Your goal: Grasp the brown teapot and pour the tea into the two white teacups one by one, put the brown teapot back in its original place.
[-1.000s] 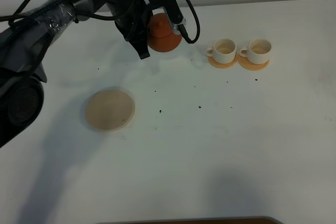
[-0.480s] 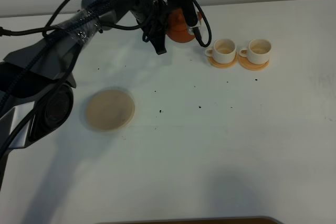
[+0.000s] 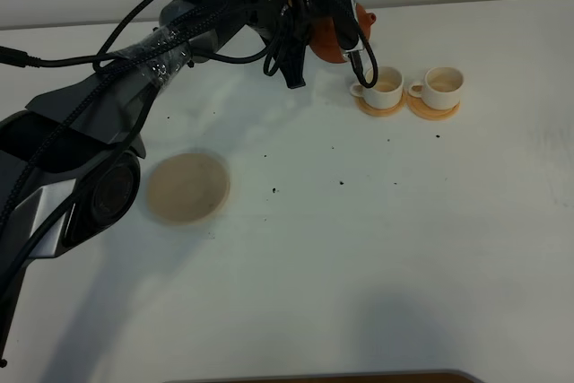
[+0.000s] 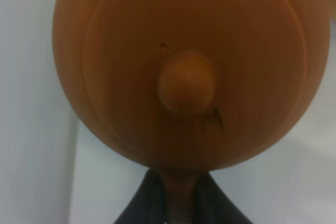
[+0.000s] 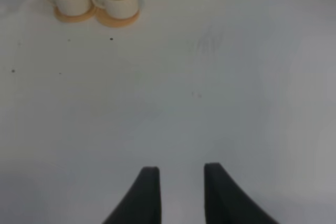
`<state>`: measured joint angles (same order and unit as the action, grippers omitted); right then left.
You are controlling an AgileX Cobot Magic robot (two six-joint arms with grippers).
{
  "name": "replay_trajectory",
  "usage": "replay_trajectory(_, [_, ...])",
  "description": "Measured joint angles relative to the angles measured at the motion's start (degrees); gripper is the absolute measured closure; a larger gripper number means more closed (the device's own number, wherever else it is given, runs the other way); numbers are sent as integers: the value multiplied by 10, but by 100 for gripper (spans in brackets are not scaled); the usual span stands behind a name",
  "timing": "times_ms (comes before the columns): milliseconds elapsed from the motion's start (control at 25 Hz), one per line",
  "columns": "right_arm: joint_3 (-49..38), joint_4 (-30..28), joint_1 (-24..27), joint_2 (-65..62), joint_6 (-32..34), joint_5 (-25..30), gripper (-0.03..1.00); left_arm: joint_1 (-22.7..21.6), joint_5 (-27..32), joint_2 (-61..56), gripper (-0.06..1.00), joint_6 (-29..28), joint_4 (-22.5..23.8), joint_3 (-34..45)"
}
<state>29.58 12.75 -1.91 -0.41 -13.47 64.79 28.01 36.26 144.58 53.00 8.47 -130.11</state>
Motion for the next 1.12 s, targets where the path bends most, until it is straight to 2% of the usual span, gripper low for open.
replay_trajectory(400, [0, 0, 0, 0, 0, 0, 73, 11, -50, 0, 80, 40, 4, 0])
replay_trajectory(1120, [0, 0, 0, 0, 0, 0, 73, 42, -115, 12, 80, 69, 32, -1])
